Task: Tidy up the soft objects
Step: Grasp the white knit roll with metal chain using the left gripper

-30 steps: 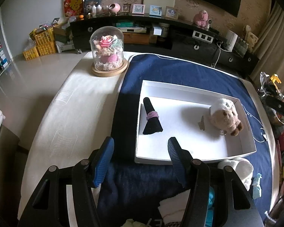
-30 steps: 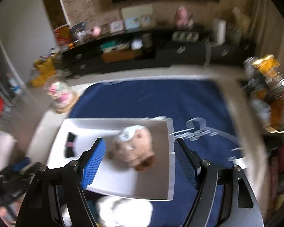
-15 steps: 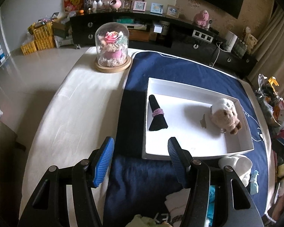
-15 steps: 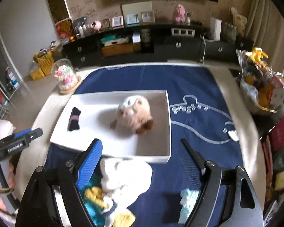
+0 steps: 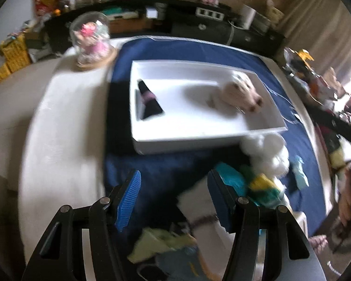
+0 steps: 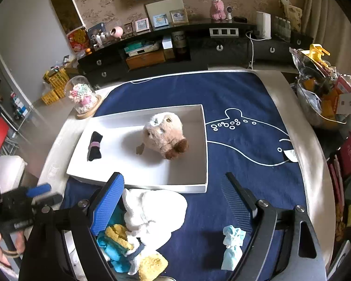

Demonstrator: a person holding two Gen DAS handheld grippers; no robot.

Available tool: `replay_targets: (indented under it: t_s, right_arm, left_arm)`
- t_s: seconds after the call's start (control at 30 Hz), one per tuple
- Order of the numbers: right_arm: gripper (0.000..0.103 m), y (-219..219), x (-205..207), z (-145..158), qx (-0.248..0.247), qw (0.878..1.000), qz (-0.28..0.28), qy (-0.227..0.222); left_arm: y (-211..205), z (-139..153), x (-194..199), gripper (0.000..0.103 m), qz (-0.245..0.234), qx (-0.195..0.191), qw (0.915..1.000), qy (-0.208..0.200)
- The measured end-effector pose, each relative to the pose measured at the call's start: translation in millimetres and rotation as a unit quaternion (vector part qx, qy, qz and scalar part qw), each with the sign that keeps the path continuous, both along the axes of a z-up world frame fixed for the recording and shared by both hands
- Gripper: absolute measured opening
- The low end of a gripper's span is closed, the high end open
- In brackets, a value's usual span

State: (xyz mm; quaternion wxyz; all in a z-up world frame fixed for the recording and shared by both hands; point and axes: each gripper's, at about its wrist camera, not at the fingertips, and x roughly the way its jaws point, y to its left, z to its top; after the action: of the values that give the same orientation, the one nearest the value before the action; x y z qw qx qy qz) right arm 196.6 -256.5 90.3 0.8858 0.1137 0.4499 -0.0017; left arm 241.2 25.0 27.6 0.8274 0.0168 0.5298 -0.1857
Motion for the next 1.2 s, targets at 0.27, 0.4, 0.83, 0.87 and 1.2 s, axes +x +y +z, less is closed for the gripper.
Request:
replay_targets:
  t_s: [0.27,0.4,0.83,0.87,1.2]
  right_arm:
    - [0.103,-7.7,-10.3,-7.1,0.016,1.0,-0.013,0.007]
    - [0.103,-9.9,-7.1,-12.7,0.02,1.0,-0.012,0.014]
    - [0.103,-9.0,-1.9,-22.5,0.037,0.999,-0.006,0.029]
    - [0.103,-8.7,-1.8,-23.0,0.037,0.999,-0.005,0.03]
    - [0.103,-5.0,-0.5,-28.4,0.044,0.998,0.001,0.042]
  left_arm:
    - [-17.2,-15.0,-12.5,0.059,-0.052,0.007,0.9975,0.047]
    - [-20.2,-18.5,-13.0,0.059,-0.071,-0.018,0.9943,0.077]
    - [-45.7,-42.1,-18.4,0.066,-0.109,0.006,0.9861,0.125]
    - [-45.5,-43.4,-17.9,0.067,-0.109,0.007,0.9858,0.128]
    - [-48.8,-65.4,-9.4,0.07,-0.09,0.015,0.9845,0.15]
